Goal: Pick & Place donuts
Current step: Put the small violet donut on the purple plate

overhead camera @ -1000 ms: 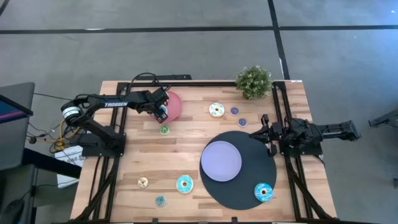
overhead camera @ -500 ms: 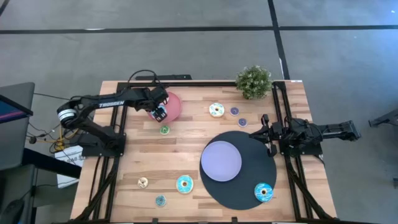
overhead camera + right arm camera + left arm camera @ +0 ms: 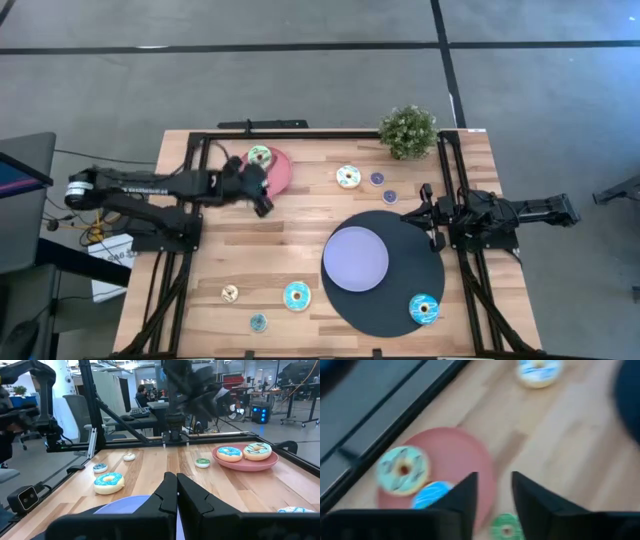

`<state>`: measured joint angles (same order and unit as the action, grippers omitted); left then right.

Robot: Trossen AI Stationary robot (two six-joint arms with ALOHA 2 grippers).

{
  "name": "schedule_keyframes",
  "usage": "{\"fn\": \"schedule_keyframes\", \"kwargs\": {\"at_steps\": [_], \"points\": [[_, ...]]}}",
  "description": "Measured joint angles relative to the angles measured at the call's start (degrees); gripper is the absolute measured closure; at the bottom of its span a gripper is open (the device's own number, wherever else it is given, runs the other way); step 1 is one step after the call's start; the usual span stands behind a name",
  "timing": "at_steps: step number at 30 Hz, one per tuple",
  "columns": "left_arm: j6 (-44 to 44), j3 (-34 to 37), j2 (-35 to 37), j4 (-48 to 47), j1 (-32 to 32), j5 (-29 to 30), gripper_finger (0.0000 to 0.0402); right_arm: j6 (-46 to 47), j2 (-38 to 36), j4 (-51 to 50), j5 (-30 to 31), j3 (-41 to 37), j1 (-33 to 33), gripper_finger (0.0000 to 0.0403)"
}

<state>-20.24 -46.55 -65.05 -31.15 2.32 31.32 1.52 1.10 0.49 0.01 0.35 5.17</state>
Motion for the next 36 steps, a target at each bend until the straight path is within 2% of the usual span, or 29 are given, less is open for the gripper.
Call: {"fn": "schedule_keyframes", "kwargs": {"at_steps": [3,5,8,13,17,21,28,34,36], "points": [[0.1,2.8,-0.9,6.5,-6.5,0.8,0.0373,0.0,0.0,0.0,0.0,0.0,0.0,0.0403],[0.4,4.7,-1.8,10.7,-9.9,0.8,0.0391,0.0,0.0,0.0,0.0,0.0,0.0,0.0403],[2.1,6.1,-2.9,13.2,-13.0,0.7,0.0388,0.0,0.0,0.0,0.0,0.0,0.0,0.0403],[4.8,6.4,-6.3,14.1,-14.3,-0.1,0.0393,0.0,0.0,0.0,0.0,0.0,0.0,0.0403],[4.4,6.4,-9.8,15.6,-14.3,-5.8,0.0400,0.0,0.0,0.0,0.0,0.0,0.0,0.0403],[5.0,7.2,-12.6,18.3,-15.9,-6.9,0.0400,0.0,0.0,0.0,0.0,0.0,0.0,0.0403],[8.5,16.2,-12.2,33.5,-19.1,-7.2,0.0401,0.0,0.0,0.0,0.0,0.0,0.0,0.0403],[10.0,24.0,-11.7,41.7,-19.0,-11.4,0.0401,0.1,0.0,0.3,0.0,0.0,0.0,0.0403],[12.4,26.0,-11.6,46.2,-18.8,-11.9,0.0401,0.7,0.1,3.4,1.0,0.0,0.0,0.0403]]}}
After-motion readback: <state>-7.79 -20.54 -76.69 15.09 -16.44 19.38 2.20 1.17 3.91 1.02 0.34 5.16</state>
